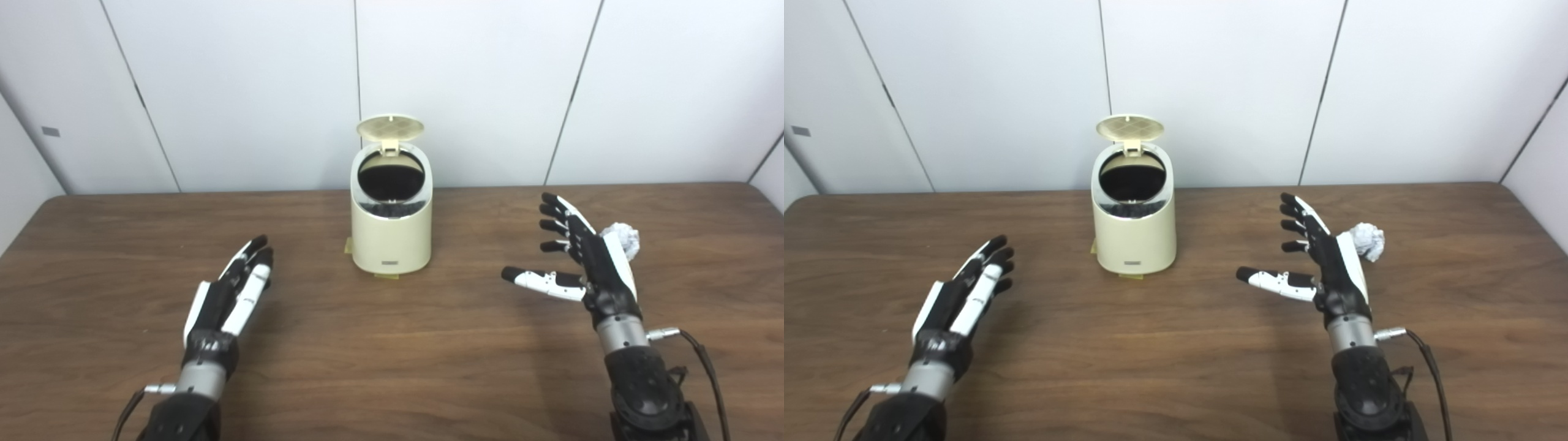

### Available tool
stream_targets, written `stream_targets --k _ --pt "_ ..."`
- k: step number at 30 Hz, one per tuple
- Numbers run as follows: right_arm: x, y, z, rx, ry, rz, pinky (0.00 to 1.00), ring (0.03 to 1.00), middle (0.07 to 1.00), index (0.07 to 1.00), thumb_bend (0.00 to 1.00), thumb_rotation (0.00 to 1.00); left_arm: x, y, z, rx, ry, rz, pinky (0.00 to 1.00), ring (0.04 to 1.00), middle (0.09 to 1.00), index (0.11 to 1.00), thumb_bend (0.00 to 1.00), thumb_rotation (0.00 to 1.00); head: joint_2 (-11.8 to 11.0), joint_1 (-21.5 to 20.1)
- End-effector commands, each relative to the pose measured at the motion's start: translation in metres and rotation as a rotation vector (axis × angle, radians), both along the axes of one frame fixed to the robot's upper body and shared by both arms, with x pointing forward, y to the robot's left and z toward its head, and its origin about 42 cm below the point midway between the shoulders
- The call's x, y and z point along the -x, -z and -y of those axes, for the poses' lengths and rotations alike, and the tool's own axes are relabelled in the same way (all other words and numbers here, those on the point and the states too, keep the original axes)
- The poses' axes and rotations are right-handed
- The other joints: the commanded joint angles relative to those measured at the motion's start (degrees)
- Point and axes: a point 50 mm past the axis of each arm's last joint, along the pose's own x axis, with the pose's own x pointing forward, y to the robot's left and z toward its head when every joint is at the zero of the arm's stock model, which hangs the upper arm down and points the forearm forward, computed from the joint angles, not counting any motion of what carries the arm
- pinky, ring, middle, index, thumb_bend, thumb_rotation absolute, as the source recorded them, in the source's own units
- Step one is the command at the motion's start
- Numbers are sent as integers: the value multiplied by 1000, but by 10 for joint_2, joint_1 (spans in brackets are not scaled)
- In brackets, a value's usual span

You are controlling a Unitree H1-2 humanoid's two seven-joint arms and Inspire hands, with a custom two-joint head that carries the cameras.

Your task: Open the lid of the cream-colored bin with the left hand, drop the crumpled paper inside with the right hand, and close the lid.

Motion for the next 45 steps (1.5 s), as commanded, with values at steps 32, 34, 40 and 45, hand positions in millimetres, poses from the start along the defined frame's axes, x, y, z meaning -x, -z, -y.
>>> stream_targets --k 32,34,40,45 --pt "-107 -83 106 726 243 -339 721 867 858 761 915 73 -8 -32 -15 -66 45 132 982 969 958 969 406 743 20 -115" --pt "-114 -79 111 734 247 -345 698 863 859 760 917 92 -7 -33 -16 -76 45 134 983 964 951 963 406 767 22 -116" --pt "-127 -76 120 692 243 -345 638 789 825 749 930 107 -9 -38 -15 -93 50 138 952 943 935 948 400 753 25 -121" --pt "-132 -74 121 686 247 -368 636 766 805 750 922 108 -10 -42 -12 -76 60 148 956 950 938 945 400 744 28 -123"
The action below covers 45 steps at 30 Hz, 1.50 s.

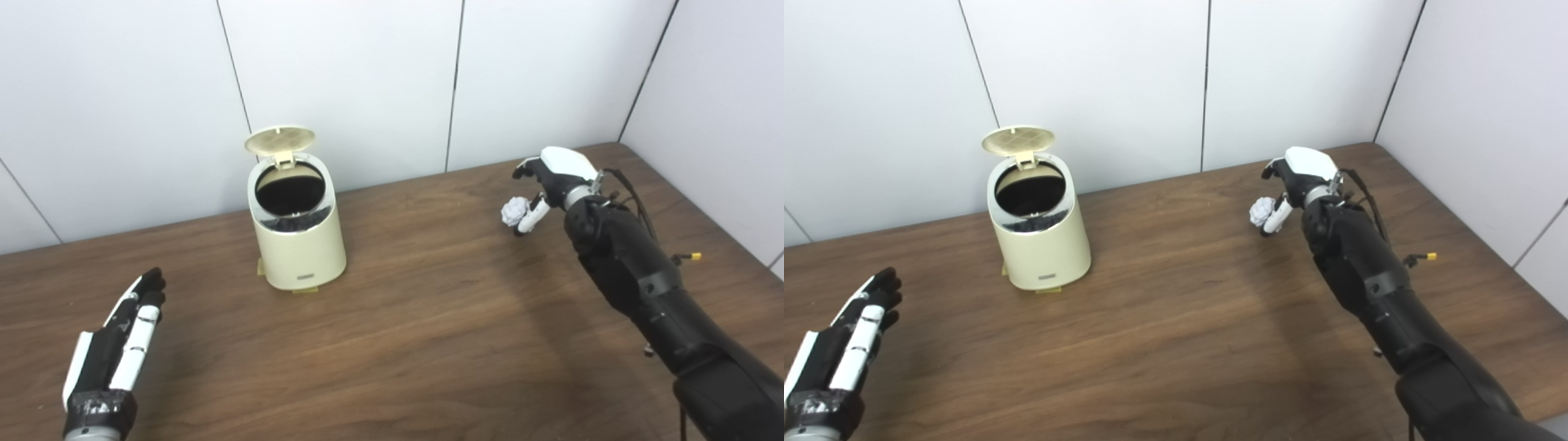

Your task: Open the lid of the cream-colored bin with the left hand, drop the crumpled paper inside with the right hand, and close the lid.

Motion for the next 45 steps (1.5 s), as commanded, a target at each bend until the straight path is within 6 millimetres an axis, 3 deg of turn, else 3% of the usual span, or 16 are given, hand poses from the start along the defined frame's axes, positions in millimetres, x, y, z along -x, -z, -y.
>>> stream_targets --k 1,4,6,9,12,17,25,37,42,43,44,45 --pt "-11 -43 8 45 4 114 612 733 769 749 921 104 -6 -21 4 -6 15 87 957 952 941 948 395 746 4 -1" --pt "-9 -42 7 36 -3 122 570 680 706 735 913 105 -5 -23 6 27 16 91 953 954 949 952 405 754 7 -3" --pt "-9 -39 9 19 -5 124 484 589 608 720 909 102 -4 -24 6 53 16 92 966 960 957 955 424 749 7 -3" --pt "-8 -37 11 1 -9 111 504 598 643 706 893 95 -3 -25 6 70 17 92 963 959 963 956 452 799 8 -1" --pt "-5 -36 10 0 -16 102 495 566 622 698 876 80 -3 -26 6 67 17 93 961 955 962 955 485 836 10 -1" --pt "-3 -35 11 -22 -12 81 579 621 676 672 886 53 -2 -28 8 74 24 99 960 954 966 963 532 884 13 2" --pt "-2 -35 9 -9 -20 33 587 634 686 673 868 94 1 -36 9 91 30 98 946 960 965 966 541 997 17 3" --pt "0 -34 0 -12 -30 12 606 667 720 672 855 104 3 -38 11 89 23 102 963 962 966 960 554 998 22 6" --pt "2 -31 -3 -6 -29 9 537 601 659 664 836 57 4 -38 12 88 21 107 964 963 964 960 547 1000 24 7" --pt "2 -29 -2 -3 -24 11 551 609 662 651 829 39 5 -39 12 91 21 107 962 963 965 960 545 1000 25 7" --pt "2 -27 -2 -4 -21 19 597 629 657 573 678 81 5 -39 12 93 22 106 962 964 966 961 547 1000 26 8" --pt "3 -27 -2 -5 -20 29 572 598 600 522 602 41 5 -39 12 95 22 107 963 965 967 962 549 1000 27 9"
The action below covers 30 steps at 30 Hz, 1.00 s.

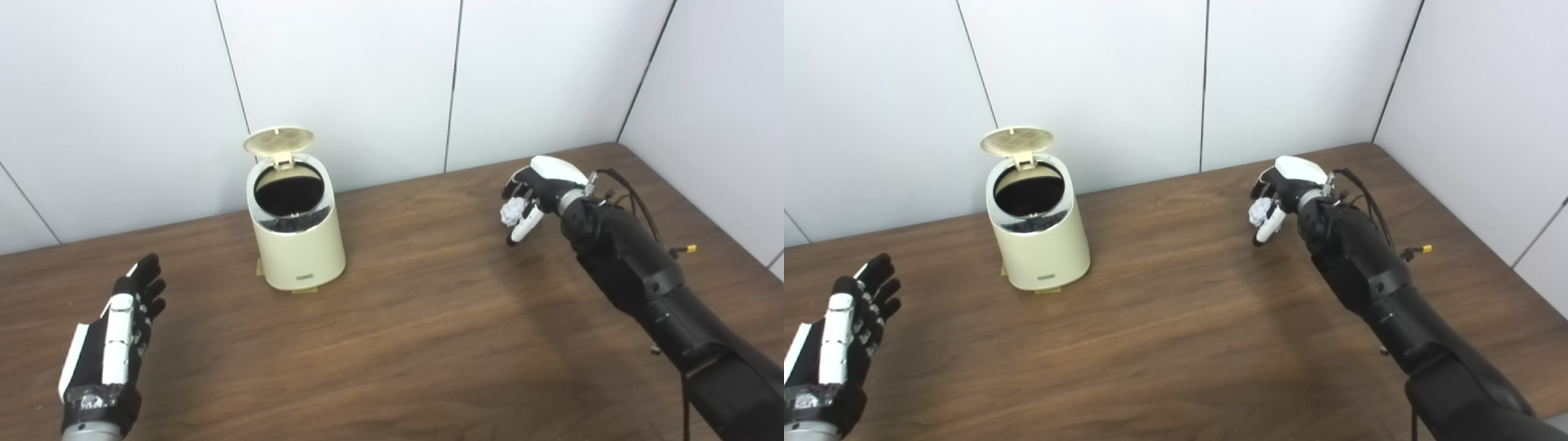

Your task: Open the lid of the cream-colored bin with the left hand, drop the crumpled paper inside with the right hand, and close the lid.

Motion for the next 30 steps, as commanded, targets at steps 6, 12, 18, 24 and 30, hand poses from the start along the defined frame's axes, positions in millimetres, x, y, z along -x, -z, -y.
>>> stream_targets --k 6,12,18,24,30 --pt "-5 -21 9 43 14 106 385 390 502 512 517 0 -3 -18 4 19 -4 86 942 949 951 941 558 1000 2 2" --pt "-5 -17 14 44 17 108 380 390 491 516 517 0 -3 -19 4 36 -5 93 942 947 947 938 571 1000 1 2" --pt "-8 -21 11 39 12 155 386 387 498 513 516 0 -7 -19 5 54 -14 96 949 949 947 928 580 1000 -4 11" --pt "-10 -36 -5 38 -42 238 426 392 507 502 517 0 -10 -16 5 56 -4 100 968 958 955 945 597 1000 -10 26" --pt "-4 -65 -30 18 -133 387 373 378 499 523 514 0 -9 -9 4 50 -8 91 952 953 951 936 614 996 -19 47"
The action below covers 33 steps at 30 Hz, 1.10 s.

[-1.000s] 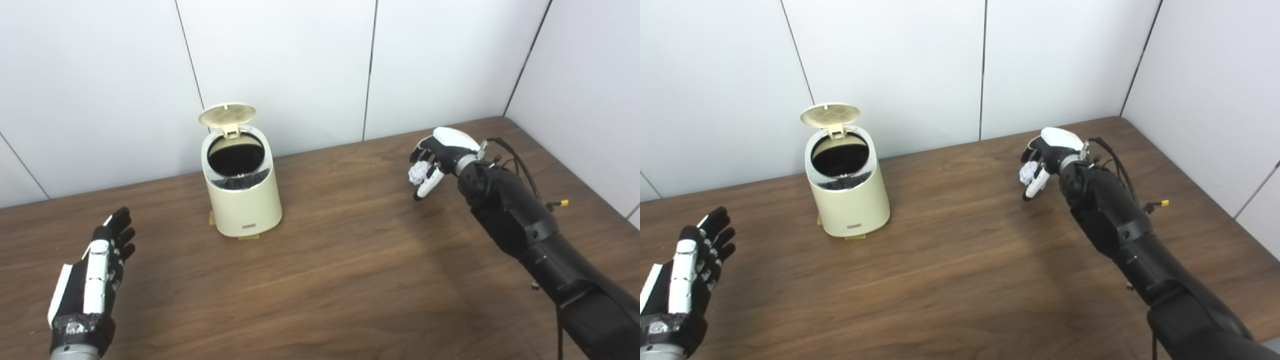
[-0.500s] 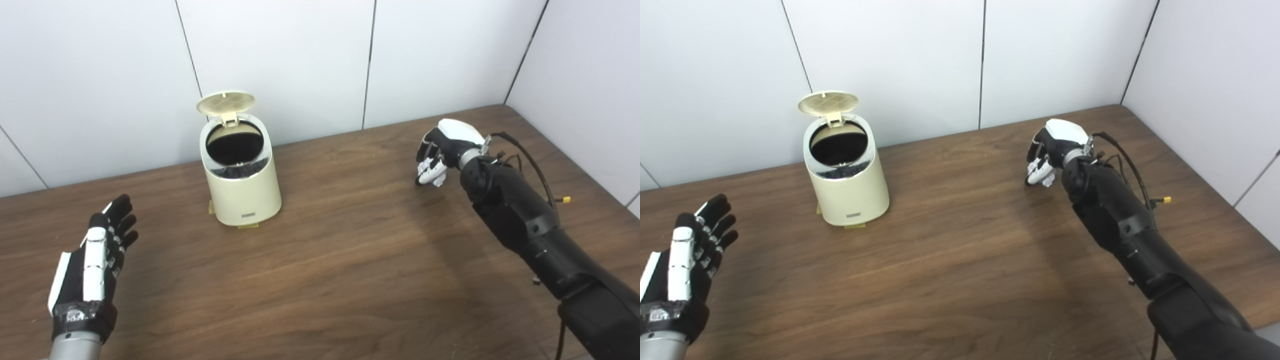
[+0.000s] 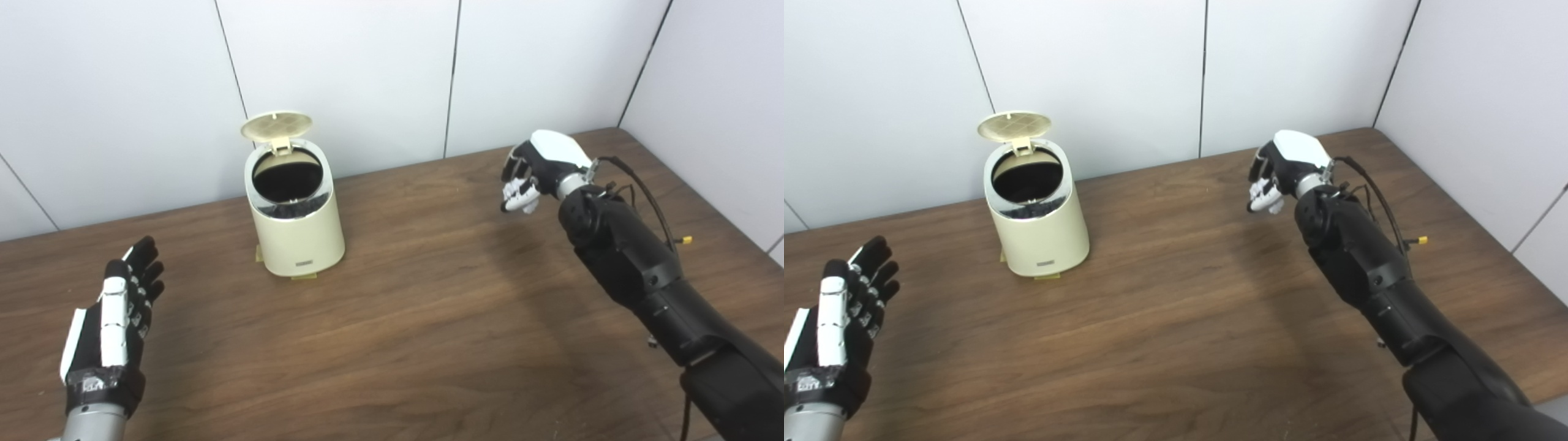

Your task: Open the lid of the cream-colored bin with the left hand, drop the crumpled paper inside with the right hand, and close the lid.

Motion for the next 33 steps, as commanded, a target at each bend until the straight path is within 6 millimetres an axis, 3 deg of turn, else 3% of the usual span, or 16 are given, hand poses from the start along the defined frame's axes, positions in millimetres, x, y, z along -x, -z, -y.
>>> stream_targets --k 1,7,14,23,33 --pt "-6 -51 -15 4 -69 179 362 380 501 526 513 0 -4 -14 3 -10 8 87 951 953 950 933 608 995 1 0" --pt "8 -82 -53 -35 -196 343 292 392 498 529 493 0 -1 -7 7 -15 8 69 932 931 937 922 576 999 -9 33" --pt "23 -107 -106 -76 -365 477 363 384 499 514 498 0 2 7 17 1 -1 52 891 920 927 920 537 957 -23 91" --pt "25 -117 -160 -136 -604 631 332 385 509 522 495 0 3 19 33 -30 19 53 905 921 925 933 515 955 -42 160" --pt "20 -110 -205 -209 -700 666 319 393 509 525 495 0 4 28 45 -28 12 33 917 916 916 917 545 899 -56 189"
